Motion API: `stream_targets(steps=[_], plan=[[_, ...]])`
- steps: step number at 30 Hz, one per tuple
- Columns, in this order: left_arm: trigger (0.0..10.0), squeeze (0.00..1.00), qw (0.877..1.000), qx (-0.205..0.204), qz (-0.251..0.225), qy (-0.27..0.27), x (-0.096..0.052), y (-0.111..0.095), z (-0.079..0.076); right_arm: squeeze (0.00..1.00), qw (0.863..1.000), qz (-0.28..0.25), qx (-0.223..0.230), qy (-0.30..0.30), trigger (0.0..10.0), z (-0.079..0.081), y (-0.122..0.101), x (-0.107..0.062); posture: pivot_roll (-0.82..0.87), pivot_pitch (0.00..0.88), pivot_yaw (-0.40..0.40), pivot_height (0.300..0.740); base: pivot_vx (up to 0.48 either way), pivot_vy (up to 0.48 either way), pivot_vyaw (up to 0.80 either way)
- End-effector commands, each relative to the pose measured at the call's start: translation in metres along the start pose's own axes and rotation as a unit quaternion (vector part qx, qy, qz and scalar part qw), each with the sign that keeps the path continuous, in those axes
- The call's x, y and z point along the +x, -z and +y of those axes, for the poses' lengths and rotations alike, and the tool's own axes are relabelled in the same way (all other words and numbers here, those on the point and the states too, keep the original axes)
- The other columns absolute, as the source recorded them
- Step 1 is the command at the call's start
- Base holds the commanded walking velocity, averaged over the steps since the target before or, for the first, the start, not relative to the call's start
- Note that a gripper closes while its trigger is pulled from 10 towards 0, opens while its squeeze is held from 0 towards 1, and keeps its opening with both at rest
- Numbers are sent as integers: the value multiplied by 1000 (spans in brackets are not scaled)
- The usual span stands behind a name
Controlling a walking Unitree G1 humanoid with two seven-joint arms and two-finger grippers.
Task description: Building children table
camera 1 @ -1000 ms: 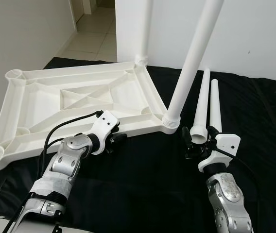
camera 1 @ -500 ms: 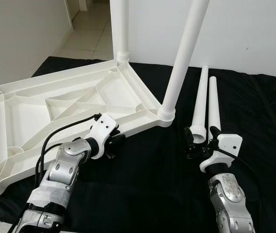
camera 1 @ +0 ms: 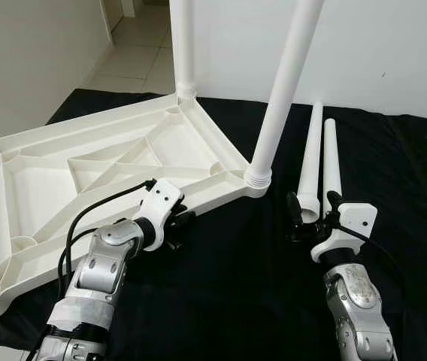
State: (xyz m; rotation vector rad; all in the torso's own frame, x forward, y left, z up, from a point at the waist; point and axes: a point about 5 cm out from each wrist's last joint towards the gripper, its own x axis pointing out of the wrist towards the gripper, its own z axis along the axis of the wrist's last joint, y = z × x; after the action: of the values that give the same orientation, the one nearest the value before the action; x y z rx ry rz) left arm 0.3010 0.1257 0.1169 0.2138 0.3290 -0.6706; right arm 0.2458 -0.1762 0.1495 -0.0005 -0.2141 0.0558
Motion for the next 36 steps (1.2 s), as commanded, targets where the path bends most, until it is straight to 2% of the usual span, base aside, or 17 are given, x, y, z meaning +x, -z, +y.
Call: stream_targets(steps=[1, 3, 4, 5, 8, 9, 10, 11, 12, 13, 14, 20, 21, 26, 27, 31, 36], plan=[[0, 0, 973, -59, 97, -201, -12, 47, 24, 0, 1000, 3, -6, 1, 10000, -1, 2, 1, -54, 72, 0, 740, 0, 0, 0], [0, 0, 968, -61, 93, -224, -14, 46, 29, 0, 1000, 2, -6, 0, 10000, -1, 2, 2, -49, 70, -3, 740, 0, 0, 0], [1882, 0, 966, -60, 82, -240, -14, 42, 33, 0, 1000, 2, -7, -3, 10000, 1, 2, 3, -49, 68, -4, 740, 0, 0, 0], [863, 0, 961, -64, 77, -256, -13, 39, 37, 0, 1000, 1, -7, -5, 10000, 1, 2, 5, -50, 66, -2, 740, 0, 0, 0], [1569, 0, 960, -66, 72, -264, -13, 37, 38, 0, 1000, 0, -8, -6, 10000, 1, 2, 6, -50, 65, -3, 740, 0, 0, 0], [3961, 0, 961, -63, 73, -261, -11, 36, 37, 0, 1000, -1, -9, -6, 10000, 1, 1, 7, -50, 63, -3, 740, 0, 0, 0], [5451, 0, 963, -60, 70, -251, -8, 34, 34, 0, 1000, -2, -9, -5, 10000, 0, 1, 8, -51, 64, -3, 740, 0, 0, 0], [0, 0, 967, -59, 68, -240, -5, 33, 30, 0, 1000, -3, -10, -4, 10000, 0, 1, 8, -55, 61, 2, 740, 0, 0, 0], [0, 0, 967, -59, 68, -240, -5, 33, 30, 0, 1000, -3, -10, -4, 10000, 0, 1, 8, -55, 61, 2, 740, 0, 0, 0], [2941, 0, 971, -50, 65, -223, -1, 31, 24, 0, 1000, -3, -11, -4, 10000, 0, 1, 8, -54, 59, -1, 740, 0, 0, 0], [10000, 0, 978, -43, 56, -198, 4, 27, 17, 0, 1000, -3, -12, -3, 10000, 0, 1, 8, -56, 57, 1, 740, 0, 0, 0], [10000, 0, 993, -29, 12, -117, 20, 8, -7, 0, 1000, -4, -14, -2, 10000, 0, 1, 9, -58, 51, 4, 740, 0, 0, 0], [10000, 1000, 995, -38, 3, -97, 21, 5, -12, 0, 1000, -4, -14, -3, 10000, 0, 2, 9, -59, 49, 7, 740, 0, 0, 0], [10000, 1000, 999, 6, -20, -32, 23, -3, -27, 0, 1000, -5, -17, -2, 10000, -1, 2, 11, -61, 47, 9, 740, 0, 0, 0], [10000, 0, 1000, 15, -25, -7, 22, -5, -32, 0, 1000, -5, -17, -2, 10000, -1, 2, 10, -61, 45, 9, 740, 0, 0, 0], [10000, 0, 997, 30, -41, 56, 16, -10, -42, 0, 1000, -4, -18, -3, 10000, -1, 3, 10, -59, 43, 9, 740, 0, 0, 0], [10000, 0, 993, 48, -48, 101, 3, -11, -40, 0, 1000, -3, -17, -10, 10000, 1, 4, 12, -56, 41, 7, 740, 0, 0, 0]])
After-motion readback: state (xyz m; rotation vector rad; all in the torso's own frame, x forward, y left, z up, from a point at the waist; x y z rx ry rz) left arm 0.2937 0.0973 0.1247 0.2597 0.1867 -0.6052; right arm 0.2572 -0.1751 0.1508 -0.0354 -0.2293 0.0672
